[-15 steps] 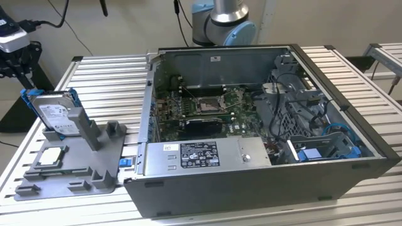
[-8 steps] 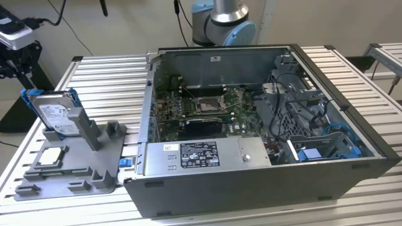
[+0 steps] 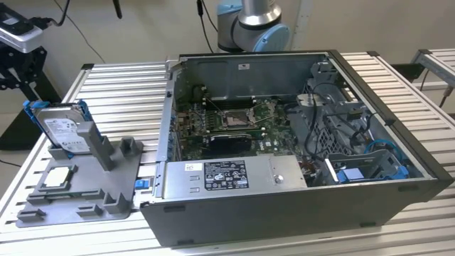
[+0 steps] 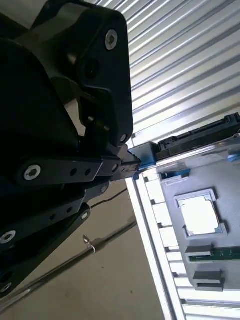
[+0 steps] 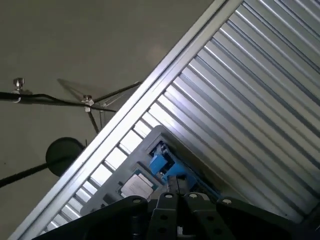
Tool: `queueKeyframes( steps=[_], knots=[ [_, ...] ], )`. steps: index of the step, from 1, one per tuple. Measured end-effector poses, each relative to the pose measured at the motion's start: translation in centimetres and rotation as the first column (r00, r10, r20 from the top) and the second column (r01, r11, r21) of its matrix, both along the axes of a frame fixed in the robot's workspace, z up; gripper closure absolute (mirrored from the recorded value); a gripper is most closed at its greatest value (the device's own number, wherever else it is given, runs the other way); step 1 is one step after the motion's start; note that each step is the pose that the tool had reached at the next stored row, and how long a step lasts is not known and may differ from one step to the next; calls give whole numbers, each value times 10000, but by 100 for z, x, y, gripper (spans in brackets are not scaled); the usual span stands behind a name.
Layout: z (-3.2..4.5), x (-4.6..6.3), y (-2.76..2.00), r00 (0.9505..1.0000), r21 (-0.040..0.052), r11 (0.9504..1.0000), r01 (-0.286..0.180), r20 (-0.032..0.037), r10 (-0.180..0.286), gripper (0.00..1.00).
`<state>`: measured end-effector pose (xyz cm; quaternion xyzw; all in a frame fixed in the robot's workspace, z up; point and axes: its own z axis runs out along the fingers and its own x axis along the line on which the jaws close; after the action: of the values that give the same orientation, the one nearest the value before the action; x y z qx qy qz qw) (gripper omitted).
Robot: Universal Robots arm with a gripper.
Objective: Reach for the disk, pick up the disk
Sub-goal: 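Pick up the disk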
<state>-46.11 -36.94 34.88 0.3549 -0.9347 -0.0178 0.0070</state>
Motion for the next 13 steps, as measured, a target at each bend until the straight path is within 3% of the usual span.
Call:
queueKeyframes(
  steps=[6, 10, 13],
  knots=[
    [0, 0, 0, 9940, 0, 9940, -1093, 1, 1093, 100],
    [0, 0, 0, 9835, 0, 9835, -1809, 0, 1809, 100],
    [0, 0, 0, 9721, 0, 9721, -2348, 0, 2348, 100]
  ],
)
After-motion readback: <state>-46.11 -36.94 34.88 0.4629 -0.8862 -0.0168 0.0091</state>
